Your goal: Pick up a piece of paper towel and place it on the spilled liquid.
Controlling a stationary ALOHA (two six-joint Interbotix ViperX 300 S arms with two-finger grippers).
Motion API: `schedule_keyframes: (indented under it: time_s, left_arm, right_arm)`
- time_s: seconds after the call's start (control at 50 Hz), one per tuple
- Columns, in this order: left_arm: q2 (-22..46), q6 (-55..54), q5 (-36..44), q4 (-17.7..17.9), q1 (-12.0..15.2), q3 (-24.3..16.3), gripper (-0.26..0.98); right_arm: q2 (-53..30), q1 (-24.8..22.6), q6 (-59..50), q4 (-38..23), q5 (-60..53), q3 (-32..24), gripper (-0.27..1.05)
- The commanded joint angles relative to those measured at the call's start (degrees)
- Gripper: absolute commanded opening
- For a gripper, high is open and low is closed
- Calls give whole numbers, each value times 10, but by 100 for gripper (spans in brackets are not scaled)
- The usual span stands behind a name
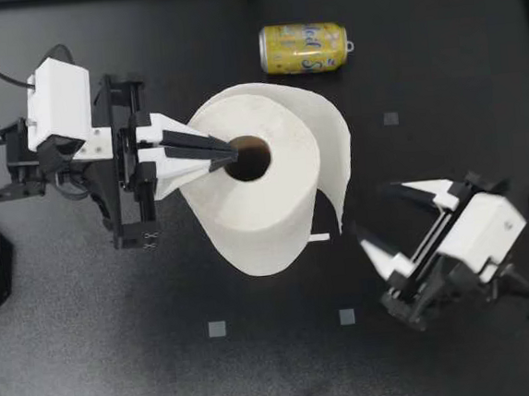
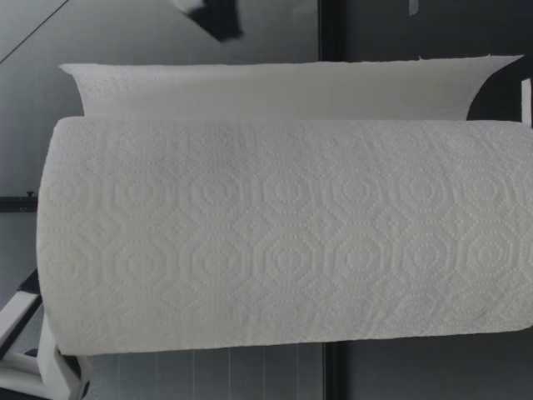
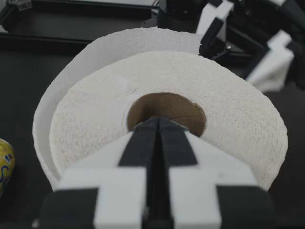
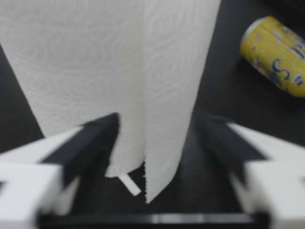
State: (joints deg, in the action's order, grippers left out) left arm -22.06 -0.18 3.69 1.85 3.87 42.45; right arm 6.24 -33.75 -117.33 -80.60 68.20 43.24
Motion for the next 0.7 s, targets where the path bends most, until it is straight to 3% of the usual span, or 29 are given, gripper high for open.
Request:
schedule_keyframes:
  time_s: [0.0,0.3,0.68]
  left_arm:
    - [5,-1,-7,1,2,-2,9]
    - [5,-3,-8,1,1,0,9]
    - [5,0,-8,4,2,4,9]
  right_arm:
    - [-13,-4,-4,-4,17,-24,77]
    - [-77,20,-19,-3,76,-69,77]
    - [-94,87,-37,-4,104,-70,77]
